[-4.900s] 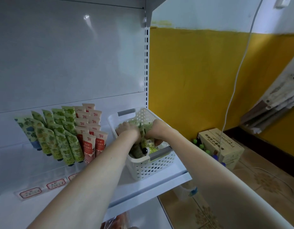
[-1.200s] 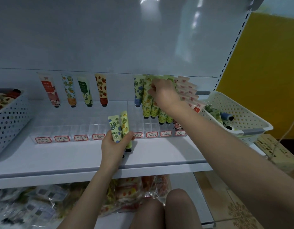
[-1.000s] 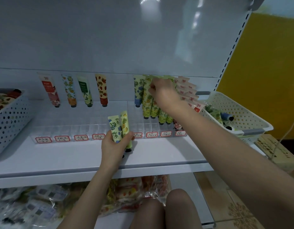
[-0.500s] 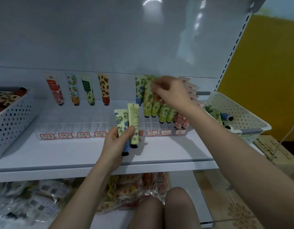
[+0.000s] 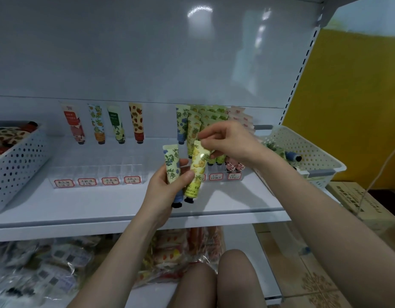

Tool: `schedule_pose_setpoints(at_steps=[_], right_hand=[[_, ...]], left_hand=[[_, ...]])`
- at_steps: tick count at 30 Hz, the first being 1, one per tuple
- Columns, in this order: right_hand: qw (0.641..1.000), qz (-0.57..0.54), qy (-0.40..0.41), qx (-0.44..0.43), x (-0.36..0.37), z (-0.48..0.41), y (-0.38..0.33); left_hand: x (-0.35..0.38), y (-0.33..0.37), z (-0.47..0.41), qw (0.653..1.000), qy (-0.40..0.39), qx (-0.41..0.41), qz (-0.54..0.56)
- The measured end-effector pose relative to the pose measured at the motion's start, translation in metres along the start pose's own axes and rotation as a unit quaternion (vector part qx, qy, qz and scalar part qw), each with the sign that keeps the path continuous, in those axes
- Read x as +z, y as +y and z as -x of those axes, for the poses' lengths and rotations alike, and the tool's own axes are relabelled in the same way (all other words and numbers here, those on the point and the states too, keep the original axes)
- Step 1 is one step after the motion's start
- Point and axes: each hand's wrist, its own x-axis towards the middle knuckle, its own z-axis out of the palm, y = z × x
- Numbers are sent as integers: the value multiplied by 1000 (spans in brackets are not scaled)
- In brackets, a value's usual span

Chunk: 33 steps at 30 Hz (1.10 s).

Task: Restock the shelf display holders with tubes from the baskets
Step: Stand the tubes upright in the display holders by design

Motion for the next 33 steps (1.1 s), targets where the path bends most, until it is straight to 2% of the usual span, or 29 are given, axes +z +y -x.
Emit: schedule_pose_setpoints(at_steps=[6, 10, 13, 15, 17, 27, 33], right_hand=[[1000, -14, -4, 24, -4, 6, 5], [995, 87, -29, 41, -9, 6, 9], [987, 144, 68, 12, -15, -4, 14], [964, 205, 169, -27, -19, -17, 19], [943, 257, 207, -43, -18, -29, 22], [920, 347, 171, -65, 7, -55, 33], [908, 385, 159, -31, 13, -60, 38]], left_hand=[[5, 2, 2, 1000, -9, -7, -15], [4, -6, -5, 999, 0, 5, -42], [-7, -20, -14, 993, 77, 17, -90], [-15, -29, -18, 982, 132, 16, -131], [-22, -35, -21, 971, 159, 15, -177], [-29, -44, -33, 967, 172, 19, -185], [-30, -47, -33, 965, 162, 22, -207]])
